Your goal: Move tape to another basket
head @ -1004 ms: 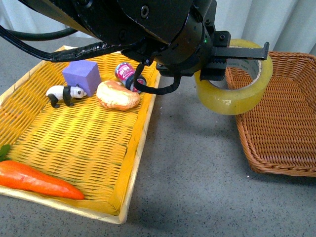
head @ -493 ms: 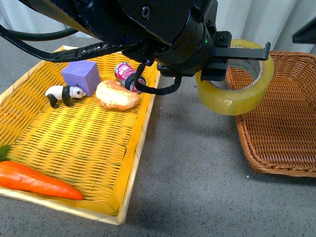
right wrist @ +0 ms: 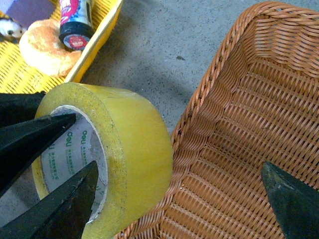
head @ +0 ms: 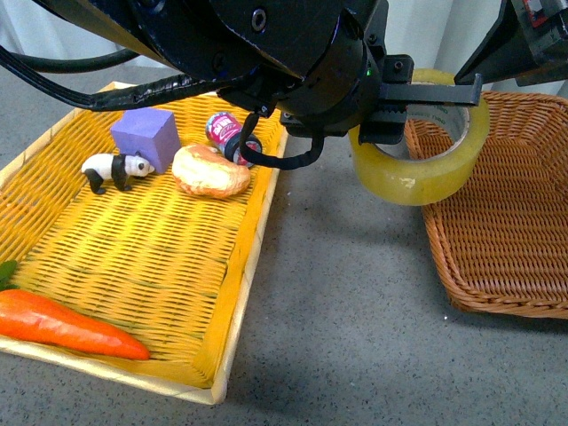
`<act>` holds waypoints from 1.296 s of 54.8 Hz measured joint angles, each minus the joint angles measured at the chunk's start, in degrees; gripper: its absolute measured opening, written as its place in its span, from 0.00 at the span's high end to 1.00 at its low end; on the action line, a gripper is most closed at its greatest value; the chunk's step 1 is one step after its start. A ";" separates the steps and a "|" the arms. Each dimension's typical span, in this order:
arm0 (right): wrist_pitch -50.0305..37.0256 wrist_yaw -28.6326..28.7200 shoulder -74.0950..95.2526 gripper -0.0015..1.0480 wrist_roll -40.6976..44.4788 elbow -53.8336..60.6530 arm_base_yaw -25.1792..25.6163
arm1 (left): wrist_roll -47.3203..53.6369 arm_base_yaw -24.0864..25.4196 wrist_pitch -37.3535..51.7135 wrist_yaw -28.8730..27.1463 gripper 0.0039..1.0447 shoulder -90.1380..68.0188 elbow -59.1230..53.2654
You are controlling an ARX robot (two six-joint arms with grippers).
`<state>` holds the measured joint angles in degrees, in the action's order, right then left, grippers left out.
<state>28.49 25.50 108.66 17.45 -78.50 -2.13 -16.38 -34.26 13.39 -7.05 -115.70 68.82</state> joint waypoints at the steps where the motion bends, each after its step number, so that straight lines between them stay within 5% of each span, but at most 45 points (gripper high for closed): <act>1: 0.44 -0.07 0.24 0.09 0.50 -0.42 -0.07 | 0.00 0.00 0.00 0.00 0.84 0.00 0.00; 36: 8.94 -2.75 9.77 0.09 16.09 -13.51 -4.76 | -0.02 0.00 0.00 0.00 0.84 0.00 0.00; 56: 10.19 -2.03 10.49 0.59 16.57 -14.47 -5.55 | -0.20 0.00 0.00 -0.24 0.84 0.00 0.00; 62: 10.21 -1.44 10.49 0.77 16.02 -14.51 -5.90 | -3.48 -0.81 0.20 -10.49 0.84 0.00 0.31; 71: 9.99 -3.30 10.49 0.84 16.52 -15.02 -6.12 | -5.18 -0.94 3.91 -10.54 0.78 -0.02 -0.07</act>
<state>38.48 22.20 119.15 33.98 -93.51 -8.25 -21.56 -35.20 17.30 -17.58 -115.72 68.75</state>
